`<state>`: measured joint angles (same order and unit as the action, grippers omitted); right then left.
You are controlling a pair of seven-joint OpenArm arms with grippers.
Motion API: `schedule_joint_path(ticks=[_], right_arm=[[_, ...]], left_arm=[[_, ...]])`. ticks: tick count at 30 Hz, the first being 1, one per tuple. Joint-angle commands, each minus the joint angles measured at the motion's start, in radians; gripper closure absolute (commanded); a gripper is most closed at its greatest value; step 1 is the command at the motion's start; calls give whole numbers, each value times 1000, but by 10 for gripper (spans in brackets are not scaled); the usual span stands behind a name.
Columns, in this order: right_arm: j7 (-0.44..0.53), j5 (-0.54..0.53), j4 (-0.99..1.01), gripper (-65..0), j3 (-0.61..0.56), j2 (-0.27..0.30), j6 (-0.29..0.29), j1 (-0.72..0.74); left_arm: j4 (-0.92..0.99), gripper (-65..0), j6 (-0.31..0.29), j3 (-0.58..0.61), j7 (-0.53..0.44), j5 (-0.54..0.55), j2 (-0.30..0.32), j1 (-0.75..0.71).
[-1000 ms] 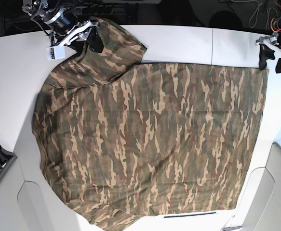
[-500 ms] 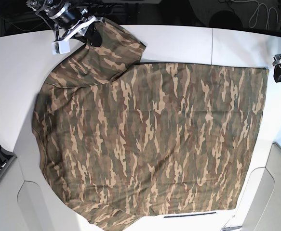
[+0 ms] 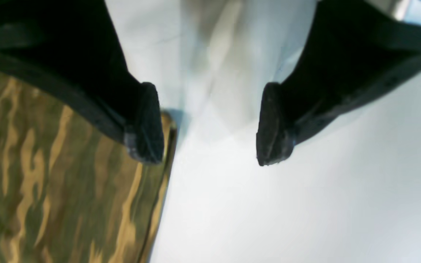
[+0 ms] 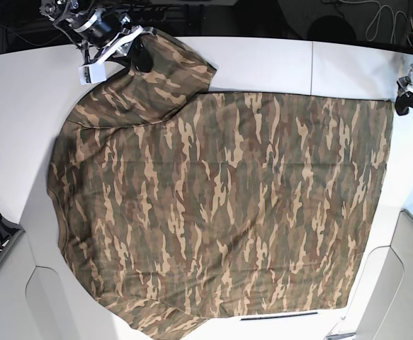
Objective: Fold the T-shirt properly
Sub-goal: 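Grasp the shirt's shoulder edges with both grippers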
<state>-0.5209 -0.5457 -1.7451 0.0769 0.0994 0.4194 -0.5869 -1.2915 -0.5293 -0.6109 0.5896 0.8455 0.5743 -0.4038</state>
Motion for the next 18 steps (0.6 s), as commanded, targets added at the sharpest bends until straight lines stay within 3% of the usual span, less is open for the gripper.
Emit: schedule_joint_path(ticks=[1, 9, 14, 18], right_arm=[[12, -12, -13, 0, 0, 2, 16, -3], [12, -12, -13, 0, 0, -4, 16, -3], [12, -12, -13, 0, 0, -3, 15, 0], [12, -12, -13, 0, 0, -3, 15, 0]], left_arm=[[-3, -434, -6, 6, -6, 13, 24, 3], [10, -434, -8, 63, 16, 48, 24, 7], [10, -434, -119, 63, 157, 153, 18, 7], [10, -434, -128, 63, 167, 184, 6, 7]])
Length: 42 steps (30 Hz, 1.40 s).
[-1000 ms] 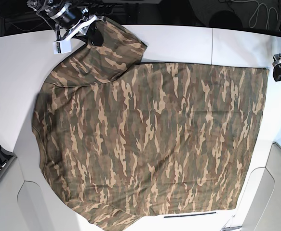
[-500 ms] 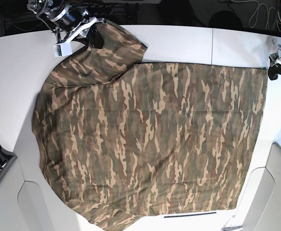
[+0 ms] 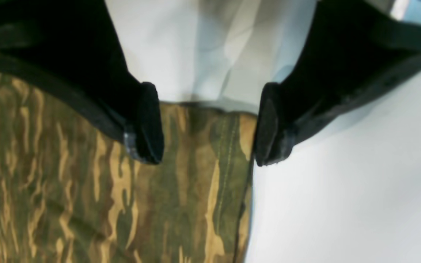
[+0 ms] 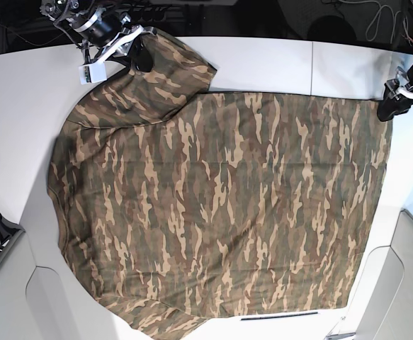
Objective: Fold the T-shirt properly
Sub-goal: 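Grasp the shirt's shoulder edges with both grippers, then lift the shirt and pull both grippers back toward the robot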
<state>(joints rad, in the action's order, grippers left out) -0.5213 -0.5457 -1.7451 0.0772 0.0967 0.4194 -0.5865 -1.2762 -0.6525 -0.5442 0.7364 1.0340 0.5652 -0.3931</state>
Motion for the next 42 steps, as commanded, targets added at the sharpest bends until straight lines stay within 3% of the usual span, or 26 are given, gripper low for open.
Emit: schedule_joint_path(ticks=[1, 6, 7, 10, 13, 17, 23, 29, 42], right_arm=[[13, -12, -13, 0, 0, 0, 16, -1], [13, -12, -13, 0, 0, 0, 16, -1], [13, -12, -13, 0, 0, 0, 15, -1], [13, -12, -13, 0, 0, 0, 16, -1], [13, -12, -13, 0, 0, 0, 15, -1], [13, -12, -13, 0, 0, 0, 16, -1], [13, -29, -15, 0, 0, 0, 16, -1], [11, -85, -57, 0, 24, 0, 111, -1], [-14, -120, -121, 0, 155, 0, 109, 160]], left_arm=[[-6, -434, -21, -4, 21, 2, 13, -4], [-6, -414, -46, -4, 28, 28, 6, -3], [-6, -368, -46, -4, 27, 32, 6, -3], [-6, -141, -46, -4, 23, 32, 5, -3], [-6, -6, -46, -4, -19, 32, 6, -3], [-6, 0, -46, -4, -76, 32, 6, -3], [-16, 0, -46, -4, -82, 55, 6, -3], [-50, 0, -46, -24, -82, 137, 6, -3], [-113, 0, -46, -38, -82, 100, 6, 115]])
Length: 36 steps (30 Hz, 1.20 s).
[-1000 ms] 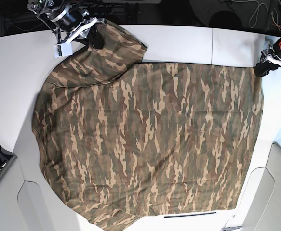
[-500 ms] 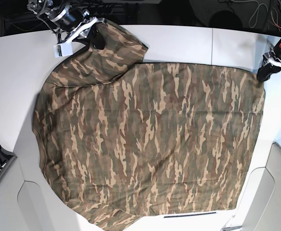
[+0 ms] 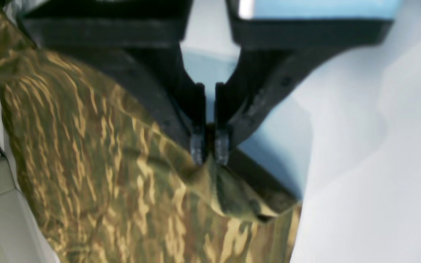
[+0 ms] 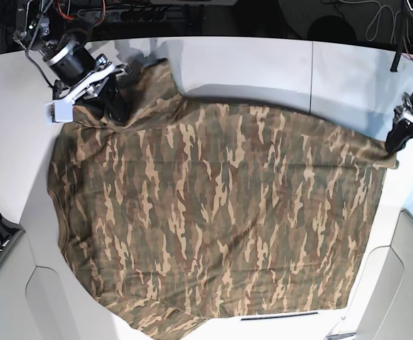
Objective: Fold the T-shirt properly
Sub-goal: 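Lift the shirt and pull both grippers back toward the robot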
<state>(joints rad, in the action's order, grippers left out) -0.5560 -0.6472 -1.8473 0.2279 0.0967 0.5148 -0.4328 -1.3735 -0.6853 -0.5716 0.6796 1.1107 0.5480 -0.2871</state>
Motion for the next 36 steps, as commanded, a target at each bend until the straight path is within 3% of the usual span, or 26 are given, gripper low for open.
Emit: schedule_joint_path(ticks=[1, 10, 17, 21, 26, 36], right_arm=[[19, -18, -19, 0, 6, 1, 14, 25], [13, 48, -17, 0, 6, 3, 13, 186], [14, 116, 41, 0, 6, 9, 13, 301], [13, 117, 119, 0, 6, 24, 13, 384], [13, 137, 242, 0, 6, 41, 13, 513], [14, 168, 542, 0, 6, 42, 13, 771]], left_arm=[[-16, 0, -13, -10, -26, 15, 23, 26], [-16, 0, -13, 1, -46, -76, 23, 125], [-16, 0, -13, 100, -196, -240, 23, 158], [-16, 0, 75, 182, -213, -330, 22, 217], [-15, 0, 124, 233, -213, -418, 22, 301], [-14, 0, 143, 233, -241, -453, 17, 343]])
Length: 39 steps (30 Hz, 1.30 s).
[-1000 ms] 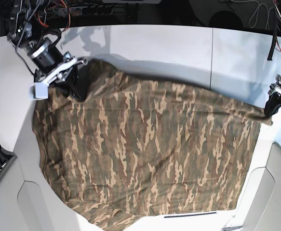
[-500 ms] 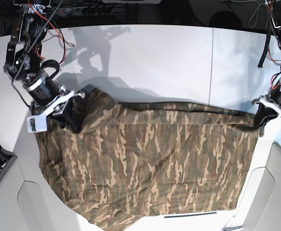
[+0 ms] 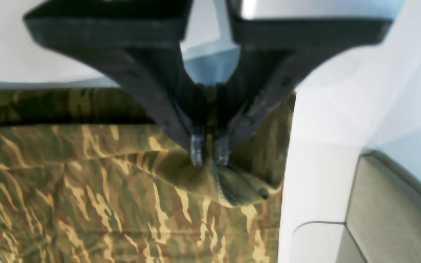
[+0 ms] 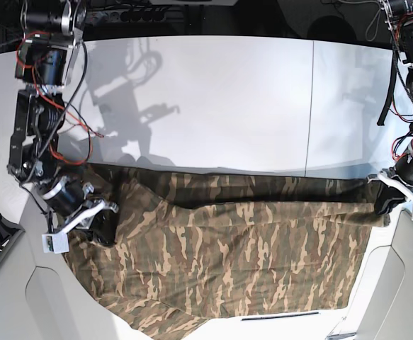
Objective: Fold the T-shirt properly
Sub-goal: 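Lift the shirt and pull both grippers back toward the robot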
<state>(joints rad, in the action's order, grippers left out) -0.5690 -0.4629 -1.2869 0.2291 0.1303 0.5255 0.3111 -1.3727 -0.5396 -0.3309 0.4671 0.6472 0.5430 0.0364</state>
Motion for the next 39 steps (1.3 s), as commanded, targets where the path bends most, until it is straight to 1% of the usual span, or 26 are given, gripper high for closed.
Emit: schedule_joint_path(ticks=[1, 5, 8, 10, 11, 14, 15, 16, 18, 19, 20, 21, 23, 24, 27, 32, 37, 39], right_arm=[[27, -9, 10, 0, 5, 8, 3, 51], [47, 19, 113, 0, 5, 8, 6, 130], [59, 35, 177, 0, 5, 8, 7, 180], [73, 48, 214, 0, 5, 8, 7, 210], [87, 62, 228, 0, 5, 8, 6, 220], [111, 93, 262, 0, 5, 8, 6, 247], [118, 107, 267, 0, 5, 8, 6, 251], [128, 118, 267, -25, 5, 8, 6, 251], [148, 142, 268, -184, 5, 8, 6, 251], [154, 155, 268, -250, 5, 8, 6, 251], [157, 158, 268, -298, 5, 8, 5, 251], [162, 157, 268, -324, 5, 8, 2, 251], [167, 158, 268, -328, 5, 8, 2, 251], [167, 158, 268, -328, 5, 8, 2, 251], [167, 157, 268, -327, 5, 8, 2, 250], [165, 164, 268, -328, 5, 8, 2, 240], [161, 174, 268, -327, 5, 16, 2, 204], [161, 170, 268, -327, 6, 27, 2, 185]], left_arm=[[-15, 0, -2, -8, -37, 6, 22, 19], [-14, 0, -2, -2, -49, 6, 22, 21], [-2, 0, -2, 29, -54, 5, 22, 38], [15, -32, 7, 64, -67, -13, 22, 60], [26, -49, 34, 84, -85, -39, 21, 72], [71, -94, 160, 141, -129, -109, 19, 112], [89, -105, 186, 154, -135, -123, 19, 127], [107, -114, 198, 164, -135, -132, 19, 142], [147, -135, 200, 176, -135, -135, 19, 175], [166, -153, 200, 177, -135, -135, 19, 189], [181, -176, 199, 177, -134, -134, 19, 203], [196, -209, 199, 177, -134, -132, 19, 216], [213, -270, 195, 177, -134, -132, 19, 227], [214, -286, 189, 177, -134, -132, 19, 228], [214, -288, 169, 177, -121, -132, 19, 227], [214, -288, 169, 177, -117, -133, 19, 226], [214, -288, 170, 177, -62, -133, 19, 226], [214, -288, 170, 176, -58, -134, 20, 224]])
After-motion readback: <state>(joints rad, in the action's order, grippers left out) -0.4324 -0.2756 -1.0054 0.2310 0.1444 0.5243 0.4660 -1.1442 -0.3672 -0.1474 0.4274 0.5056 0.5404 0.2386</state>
